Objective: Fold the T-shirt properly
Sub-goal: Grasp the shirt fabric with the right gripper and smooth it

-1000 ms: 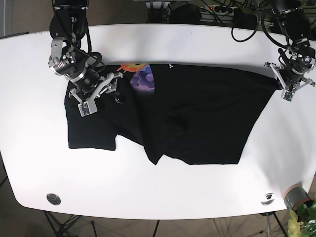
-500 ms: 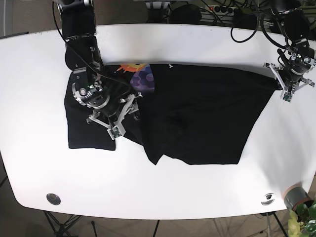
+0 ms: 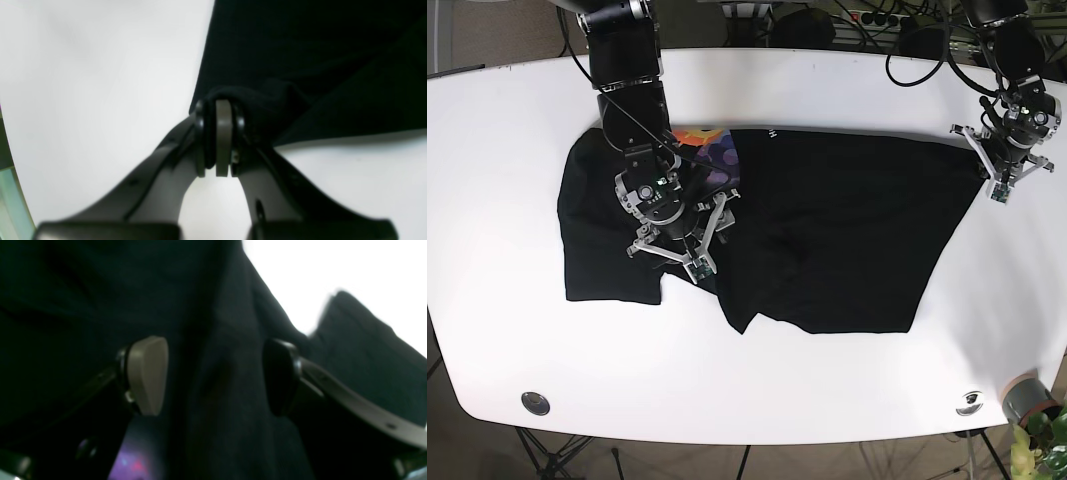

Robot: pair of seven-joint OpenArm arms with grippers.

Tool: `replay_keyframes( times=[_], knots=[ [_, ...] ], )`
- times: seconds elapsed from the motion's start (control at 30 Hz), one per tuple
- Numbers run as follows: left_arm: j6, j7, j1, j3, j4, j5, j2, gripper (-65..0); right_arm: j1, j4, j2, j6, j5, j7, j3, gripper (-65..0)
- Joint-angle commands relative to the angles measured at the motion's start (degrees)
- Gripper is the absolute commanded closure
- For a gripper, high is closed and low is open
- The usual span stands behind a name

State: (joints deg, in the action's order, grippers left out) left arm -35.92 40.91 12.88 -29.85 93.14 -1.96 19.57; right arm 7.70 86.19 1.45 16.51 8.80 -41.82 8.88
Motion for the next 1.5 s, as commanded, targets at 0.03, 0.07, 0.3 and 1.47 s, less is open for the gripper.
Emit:
replay_keyframes(
  times=[0.03, 0.07, 0.3, 1.47],
  knots=[
    [0.2, -0.8, -0.4, -0.4, 0.9, -0.2, 1.4, 0.0, 2.6, -2.4, 0.2, -0.47, 0.2, 1.7, -0.1, -43.0],
    [0.2, -0.8, -0.4, -0.4, 0.9, -0.2, 1.4, 0.0, 2.9, -3.4, 0.2, -0.47, 0.2, 1.9, -0.1, -43.0],
    [0.2, -0.8, -0.4, -0.4, 0.9, -0.2, 1.4, 0.0, 3.5, -7.2, -0.3, -1.61, 0.3, 6.4, -0.5, -43.0],
    [0.2, -0.8, -2.5, 1.7, 0.7, -0.2, 1.4, 0.0, 0.4, -5.6, 0.3, -0.64, -0.3, 6.4, -10.2, -23.9]
  ],
)
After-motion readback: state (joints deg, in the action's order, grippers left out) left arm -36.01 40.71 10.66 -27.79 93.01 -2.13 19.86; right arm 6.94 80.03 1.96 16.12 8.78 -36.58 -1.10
